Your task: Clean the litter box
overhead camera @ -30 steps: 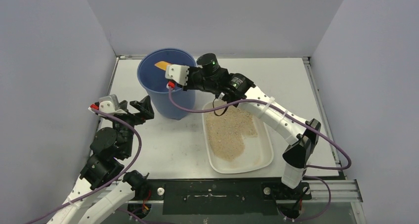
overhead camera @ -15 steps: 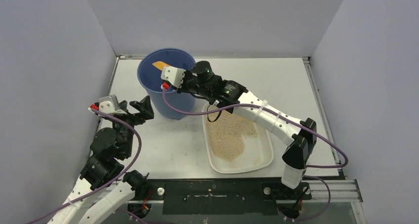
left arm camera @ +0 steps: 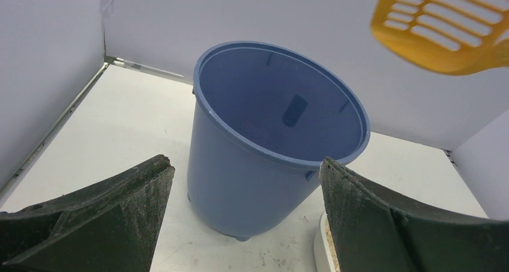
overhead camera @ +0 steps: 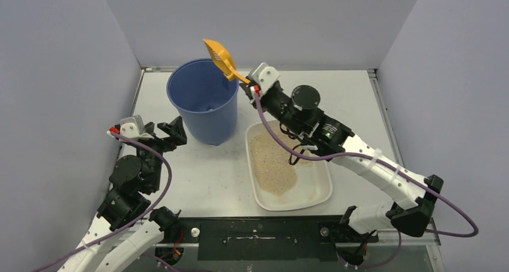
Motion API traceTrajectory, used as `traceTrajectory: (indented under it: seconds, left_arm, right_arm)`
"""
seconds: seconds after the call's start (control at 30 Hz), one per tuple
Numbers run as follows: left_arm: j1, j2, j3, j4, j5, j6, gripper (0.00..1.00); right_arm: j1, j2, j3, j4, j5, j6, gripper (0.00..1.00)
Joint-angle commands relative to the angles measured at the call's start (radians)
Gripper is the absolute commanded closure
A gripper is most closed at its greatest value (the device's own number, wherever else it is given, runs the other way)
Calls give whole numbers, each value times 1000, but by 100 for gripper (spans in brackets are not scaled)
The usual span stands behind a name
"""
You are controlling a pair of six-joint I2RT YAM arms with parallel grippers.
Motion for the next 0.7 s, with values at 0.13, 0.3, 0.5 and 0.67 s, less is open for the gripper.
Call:
traceTrajectory:
  seconds: [0.13, 0.3, 0.5, 0.67]
  left_arm:
    - [6, 2, 5, 42, -3, 11, 9]
    - [8, 14, 6, 43, 0, 11, 10]
    - [9, 27, 7, 43, 2, 11, 10]
    - [9, 36, 7, 39, 3, 11, 10]
  right_arm:
    - [-8, -195, -102, -20, 212, 368, 100]
    - [-32, -294, -177, -147, 242, 538, 100]
    - [-37, -443, -365, -168, 257, 642, 100]
    - [-40, -519, -474, -258, 308, 763, 100]
